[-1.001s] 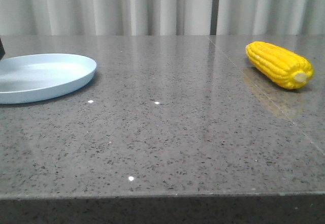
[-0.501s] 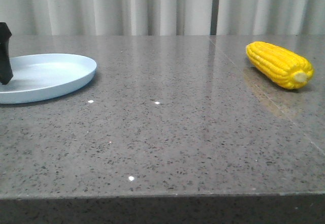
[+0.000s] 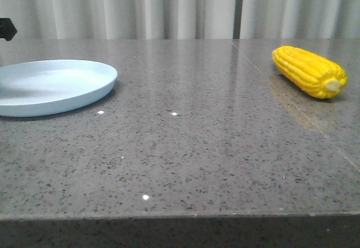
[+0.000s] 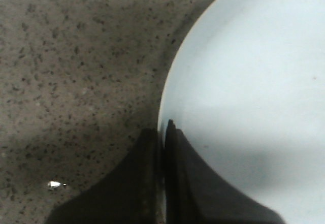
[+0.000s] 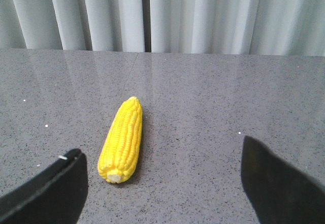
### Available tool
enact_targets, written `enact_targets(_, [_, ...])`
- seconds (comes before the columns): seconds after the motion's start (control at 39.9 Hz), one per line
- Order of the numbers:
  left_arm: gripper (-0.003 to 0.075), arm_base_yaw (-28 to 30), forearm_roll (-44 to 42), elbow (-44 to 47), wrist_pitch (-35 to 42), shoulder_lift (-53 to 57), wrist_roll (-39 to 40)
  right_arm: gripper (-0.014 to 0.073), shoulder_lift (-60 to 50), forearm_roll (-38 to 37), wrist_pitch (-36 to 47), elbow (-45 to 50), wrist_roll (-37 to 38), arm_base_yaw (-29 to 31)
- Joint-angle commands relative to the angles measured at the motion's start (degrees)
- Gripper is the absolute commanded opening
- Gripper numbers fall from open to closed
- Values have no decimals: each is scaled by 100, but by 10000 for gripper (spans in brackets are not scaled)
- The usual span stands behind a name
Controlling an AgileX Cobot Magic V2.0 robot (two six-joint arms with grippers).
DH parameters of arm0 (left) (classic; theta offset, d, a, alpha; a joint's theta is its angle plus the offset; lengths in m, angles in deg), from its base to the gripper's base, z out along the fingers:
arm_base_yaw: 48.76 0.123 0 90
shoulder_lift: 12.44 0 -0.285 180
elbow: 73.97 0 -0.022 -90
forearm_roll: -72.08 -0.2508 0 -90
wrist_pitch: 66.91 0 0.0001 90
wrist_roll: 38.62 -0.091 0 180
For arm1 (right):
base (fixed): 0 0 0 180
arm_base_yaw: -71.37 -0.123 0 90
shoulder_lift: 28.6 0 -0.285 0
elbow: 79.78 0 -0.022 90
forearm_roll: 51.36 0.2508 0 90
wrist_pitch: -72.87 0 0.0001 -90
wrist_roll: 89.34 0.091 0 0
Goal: Place corn on plate with both arms
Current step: 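Push the pale blue plate with the left gripper toward the table center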
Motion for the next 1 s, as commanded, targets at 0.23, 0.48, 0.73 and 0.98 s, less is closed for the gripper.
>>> enact_targets(0.23, [-20,-164,1512,-723,166,791,-210,635,87,29,474,-218,-56,39])
enact_targets(0.48, [-20,-1076,1648,-826,369,476,-194,635,87,29,474,-218,-56,39])
enact_targets(0.73, [-18,-1287,1679,-826,426,-75,-156,635,87,29,474,-218,-56,39])
enact_targets(0.98, [162,-1287,1681,-826,119,-237,-202,635,87,29,474,-218,-56,39])
